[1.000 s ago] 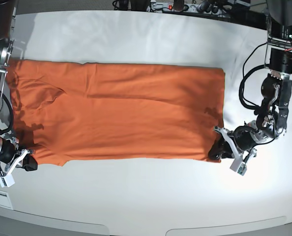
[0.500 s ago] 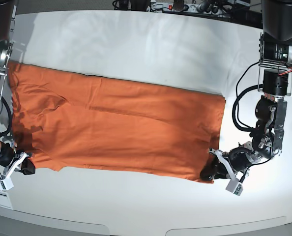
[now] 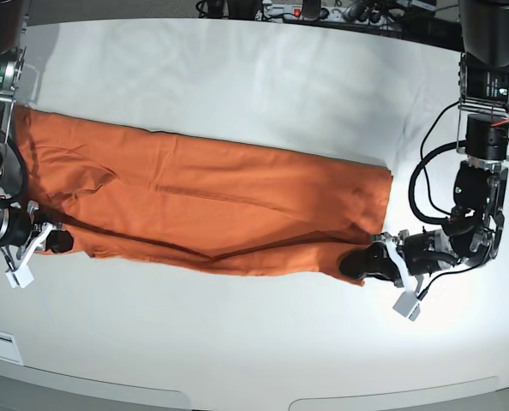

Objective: Fold the T-shirt properly
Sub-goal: 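Lift the hem corners and fold them over toward the collar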

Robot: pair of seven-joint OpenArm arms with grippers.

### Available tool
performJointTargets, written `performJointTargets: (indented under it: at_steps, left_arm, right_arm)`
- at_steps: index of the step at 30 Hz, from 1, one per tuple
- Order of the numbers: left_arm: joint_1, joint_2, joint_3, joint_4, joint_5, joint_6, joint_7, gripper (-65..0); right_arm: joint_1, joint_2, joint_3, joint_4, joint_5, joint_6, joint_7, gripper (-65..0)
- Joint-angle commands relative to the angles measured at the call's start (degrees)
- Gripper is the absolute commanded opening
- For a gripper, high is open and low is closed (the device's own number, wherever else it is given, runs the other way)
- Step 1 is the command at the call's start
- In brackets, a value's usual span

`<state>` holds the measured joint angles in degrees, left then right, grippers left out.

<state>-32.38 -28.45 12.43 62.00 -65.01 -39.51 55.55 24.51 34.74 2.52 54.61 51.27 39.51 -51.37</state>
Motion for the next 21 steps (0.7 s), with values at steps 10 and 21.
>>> performJointTargets:
  at_steps: [10, 21]
  left_arm:
    - [-0.2, -3.9, -0.4, 1.0, -4.3, -0.5, 2.8, -65.0]
    - [0.0, -4.2, -0.4, 1.0, -17.4, -0.5, 17.9, -65.0]
  right_arm:
    - [-4.1, 4.3, 0.5, 13.3, 2.8, 0.5, -1.3, -65.0]
    - [-4.6, 4.3, 0.5, 13.3, 8.2, 0.5, -11.1, -65.0]
